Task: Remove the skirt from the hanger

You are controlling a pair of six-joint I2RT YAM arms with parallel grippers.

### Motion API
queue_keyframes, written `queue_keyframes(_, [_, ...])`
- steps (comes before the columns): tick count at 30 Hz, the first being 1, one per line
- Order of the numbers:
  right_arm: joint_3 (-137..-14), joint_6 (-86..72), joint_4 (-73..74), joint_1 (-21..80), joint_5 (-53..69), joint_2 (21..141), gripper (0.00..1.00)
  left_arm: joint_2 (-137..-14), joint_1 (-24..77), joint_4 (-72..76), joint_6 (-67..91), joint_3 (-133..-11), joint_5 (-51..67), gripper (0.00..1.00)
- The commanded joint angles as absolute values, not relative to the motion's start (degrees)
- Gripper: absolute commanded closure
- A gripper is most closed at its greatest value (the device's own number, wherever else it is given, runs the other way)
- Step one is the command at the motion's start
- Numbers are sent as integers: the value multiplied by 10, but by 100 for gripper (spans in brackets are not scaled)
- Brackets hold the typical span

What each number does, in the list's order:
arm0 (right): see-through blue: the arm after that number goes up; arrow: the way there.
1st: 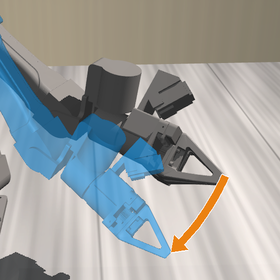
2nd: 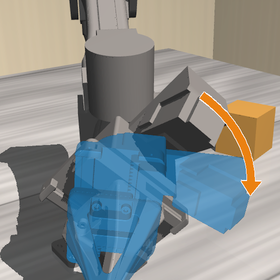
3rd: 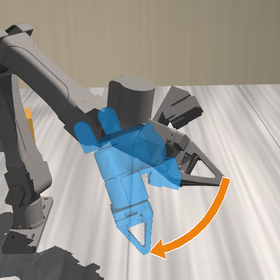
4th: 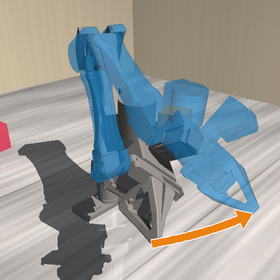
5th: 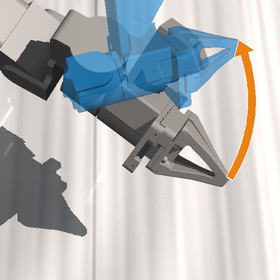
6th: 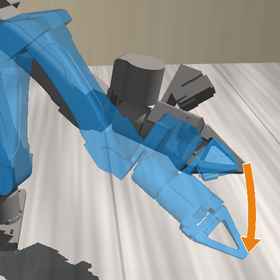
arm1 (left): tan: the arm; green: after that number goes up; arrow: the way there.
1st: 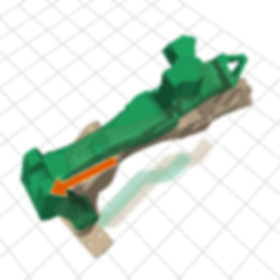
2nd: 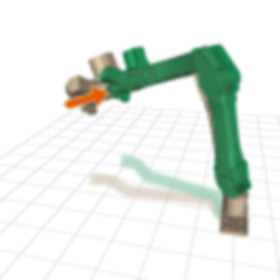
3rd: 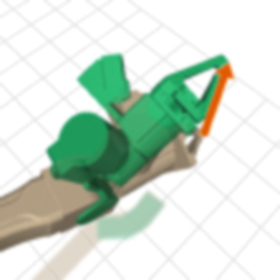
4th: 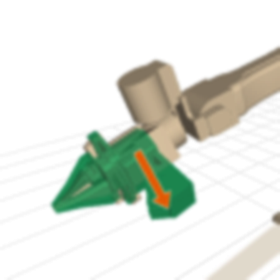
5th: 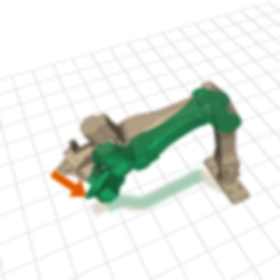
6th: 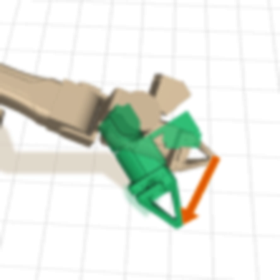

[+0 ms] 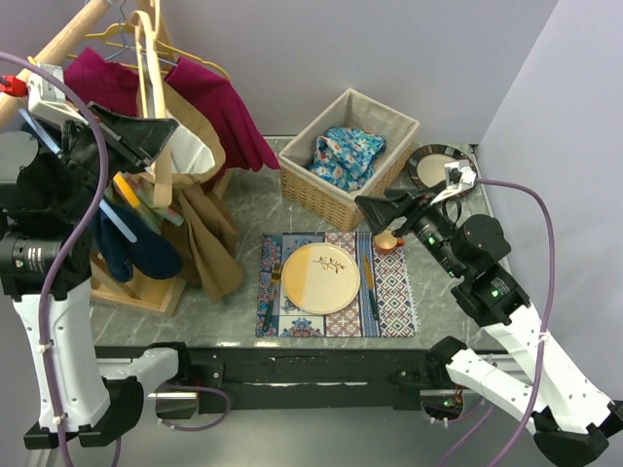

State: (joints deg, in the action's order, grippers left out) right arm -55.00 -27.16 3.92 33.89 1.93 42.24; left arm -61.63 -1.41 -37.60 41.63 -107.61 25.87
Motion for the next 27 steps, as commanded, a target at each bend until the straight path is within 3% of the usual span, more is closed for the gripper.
queue_keyframes(1, [-574, -267, 36, 342, 32, 417, 0, -596, -11, -287, 403, -1083, 338, 99])
queue_keyframes(12, [-578, -299, -41, 373, 175, 449, 0, -566, -11, -215, 454, -1017, 452, 99])
queue_keyframes(27, [-762, -252, -160, 417, 126, 690, 0, -541, -11, -117, 551, -974, 562, 99])
